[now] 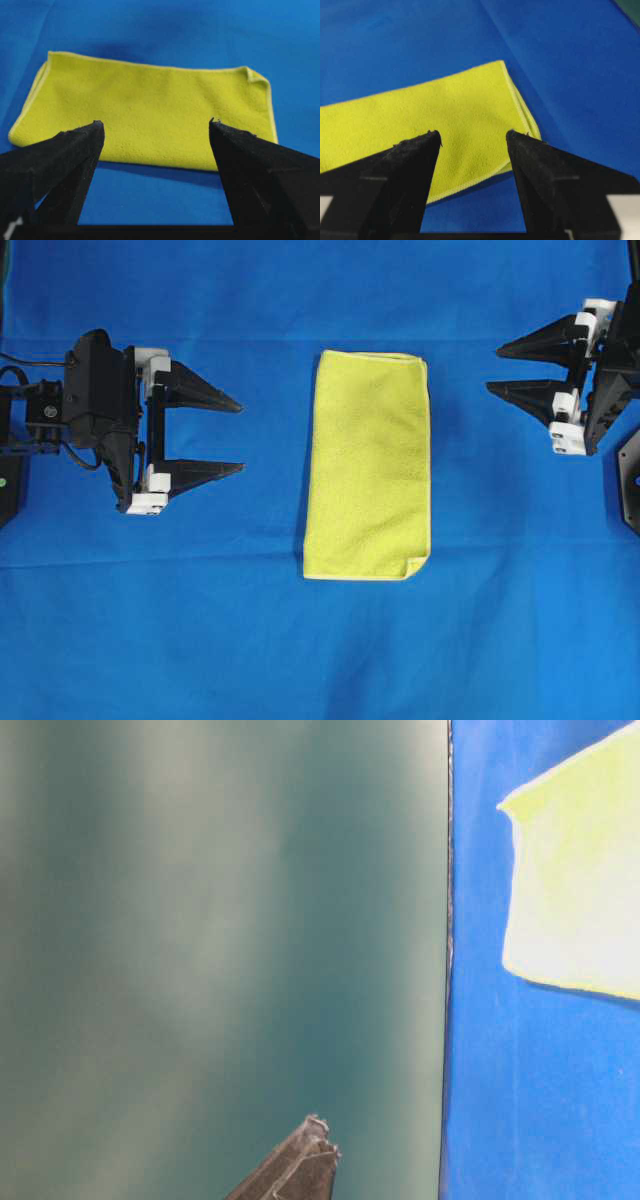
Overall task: Fold the yellow towel.
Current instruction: 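Withdraw both grippers outward from the towel strip, then pinch the strip's top corners with left and right grippers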
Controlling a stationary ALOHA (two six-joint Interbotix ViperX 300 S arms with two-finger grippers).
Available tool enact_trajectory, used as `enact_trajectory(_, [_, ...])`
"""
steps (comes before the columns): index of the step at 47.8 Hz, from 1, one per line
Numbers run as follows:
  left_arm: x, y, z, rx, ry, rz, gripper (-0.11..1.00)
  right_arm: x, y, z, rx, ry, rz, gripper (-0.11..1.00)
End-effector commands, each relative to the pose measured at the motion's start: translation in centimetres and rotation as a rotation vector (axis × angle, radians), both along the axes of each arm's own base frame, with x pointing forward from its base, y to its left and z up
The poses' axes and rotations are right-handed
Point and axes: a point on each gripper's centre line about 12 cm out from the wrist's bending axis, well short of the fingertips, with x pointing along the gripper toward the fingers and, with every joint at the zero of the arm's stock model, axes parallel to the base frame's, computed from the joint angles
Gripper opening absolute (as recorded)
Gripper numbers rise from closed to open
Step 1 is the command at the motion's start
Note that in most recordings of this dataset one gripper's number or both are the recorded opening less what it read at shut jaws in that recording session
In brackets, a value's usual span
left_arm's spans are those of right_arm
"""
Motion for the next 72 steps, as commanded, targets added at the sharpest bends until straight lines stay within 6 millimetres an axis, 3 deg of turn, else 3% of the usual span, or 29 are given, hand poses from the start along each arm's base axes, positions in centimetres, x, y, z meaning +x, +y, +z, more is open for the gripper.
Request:
enact_trajectory(1, [0.4,0.1,1.0,0.004,-0.038,0.003,0.81,0.3,-0.1,0.5,-0.005,-0.019,0.001,0.60])
enact_trajectory(16, [0.8,0.8,1.7,0.007,-0.066,0.025,0.81,0.4,-0.3,1.1,-0.013,-0.042,-0.005,0.60])
enact_trajectory(25, [1.4,4.2,2.0,0.012,-0.081,0.132,0.81,0.8,-1.8,1.5,-0.018,-0.052,-0.061,0.60])
enact_trajectory(33, [3.3,7.0,1.5,0.016,-0.054,0.203,0.81,1.9,-4.1,0.1,0.002,0.024,-0.125,0.60])
enact_trajectory(40, [5.9,9.3,-0.7,0.010,0.022,0.246,0.81,4.0,-5.6,-2.2,0.033,0.128,-0.136,0.60])
enact_trajectory(54, [10.4,12.6,-7.2,-0.013,0.182,0.286,0.81,8.1,-7.9,-7.3,0.094,0.318,-0.125,0.60])
enact_trajectory(63, [11.8,14.2,-10.7,-0.027,0.241,0.311,0.80,8.7,-8.3,-9.8,0.125,0.385,-0.125,0.60])
enact_trajectory(72, [12.5,15.0,-12.4,-0.033,0.264,0.321,0.79,8.5,-8.7,-11.1,0.145,0.417,-0.138,0.60])
